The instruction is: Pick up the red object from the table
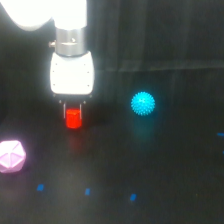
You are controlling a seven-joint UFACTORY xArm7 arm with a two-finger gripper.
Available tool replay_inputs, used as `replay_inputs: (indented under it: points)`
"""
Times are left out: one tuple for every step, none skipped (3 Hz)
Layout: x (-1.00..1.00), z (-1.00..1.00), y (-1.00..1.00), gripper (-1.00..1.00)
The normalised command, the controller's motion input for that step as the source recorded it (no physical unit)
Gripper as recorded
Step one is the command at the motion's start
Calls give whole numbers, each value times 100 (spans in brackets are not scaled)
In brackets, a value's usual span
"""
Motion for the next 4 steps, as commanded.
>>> replay_inputs:
  points:
    - [-32,100,100,-100]
    - [66,100,100,-58]
    - [-44,100,42,-100]
    - [-28,100,24,-51]
